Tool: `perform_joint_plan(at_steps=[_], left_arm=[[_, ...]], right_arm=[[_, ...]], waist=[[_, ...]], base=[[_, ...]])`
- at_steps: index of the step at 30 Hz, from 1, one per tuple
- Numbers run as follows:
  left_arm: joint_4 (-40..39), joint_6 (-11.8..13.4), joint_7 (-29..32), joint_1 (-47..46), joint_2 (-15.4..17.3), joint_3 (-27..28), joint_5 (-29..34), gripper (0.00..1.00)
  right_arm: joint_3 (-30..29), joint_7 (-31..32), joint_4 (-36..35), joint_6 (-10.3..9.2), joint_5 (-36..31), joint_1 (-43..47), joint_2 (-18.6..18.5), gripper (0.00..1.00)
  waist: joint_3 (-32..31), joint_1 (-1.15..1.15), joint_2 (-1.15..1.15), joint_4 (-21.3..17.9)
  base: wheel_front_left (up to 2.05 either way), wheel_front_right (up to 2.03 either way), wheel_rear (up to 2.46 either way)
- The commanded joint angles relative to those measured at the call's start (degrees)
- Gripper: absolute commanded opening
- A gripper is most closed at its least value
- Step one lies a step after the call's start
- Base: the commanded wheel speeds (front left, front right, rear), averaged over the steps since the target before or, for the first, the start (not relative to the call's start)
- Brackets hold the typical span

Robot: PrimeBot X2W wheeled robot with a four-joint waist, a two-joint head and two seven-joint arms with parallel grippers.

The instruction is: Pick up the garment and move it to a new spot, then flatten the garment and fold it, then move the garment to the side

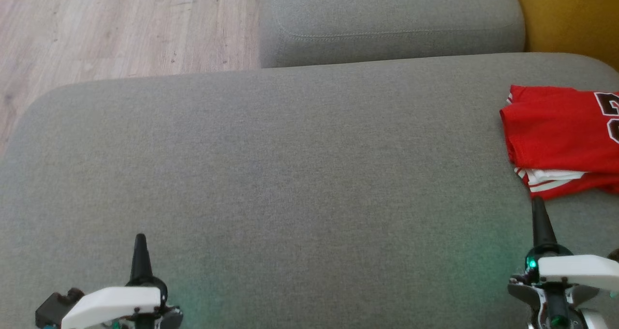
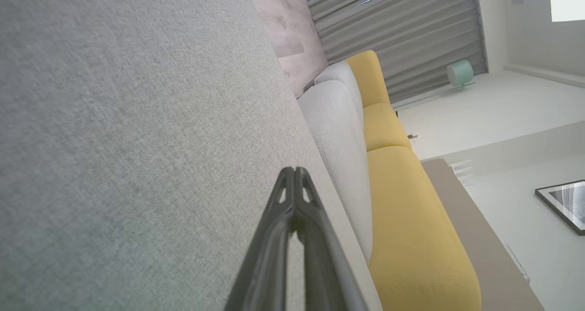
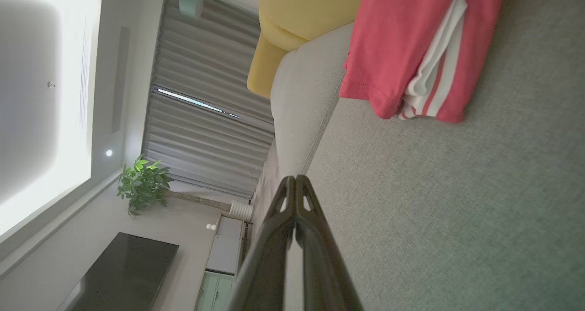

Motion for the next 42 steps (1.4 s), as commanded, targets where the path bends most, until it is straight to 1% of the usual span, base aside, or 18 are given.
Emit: perform_joint_plan(at_steps=[1,31,42], left_arm=[[-1.52,-0.41,0.33,-3.51,0.78,2.27,-1.49,0.00],[-0.26,-3.38,5.60,-6.93,0.63,7.72,-20.80,0.00],[-0.24,-3.41,5.84,-6.98,0.44,8.02,-20.72,0.00]], right_arm=[[0.51,0.39,-1.68,-0.03,1.79,-2.94,-0.87,0.00],[-1.67,5.68,0.36,-0.04,22.11,-6.73,-0.65,0.00],[-1.88,5.87,0.39,-0.04,22.09,-6.77,-0.51,0.00]], waist=[[0.02,0.00,0.00,-0.07],[0.45,0.00,0.00,-1.63],[0.45,0.00,0.00,-1.64]], base=[[0.00,0.00,0.00],[0.00,0.00,0.00],[0.00,0.00,0.00]])
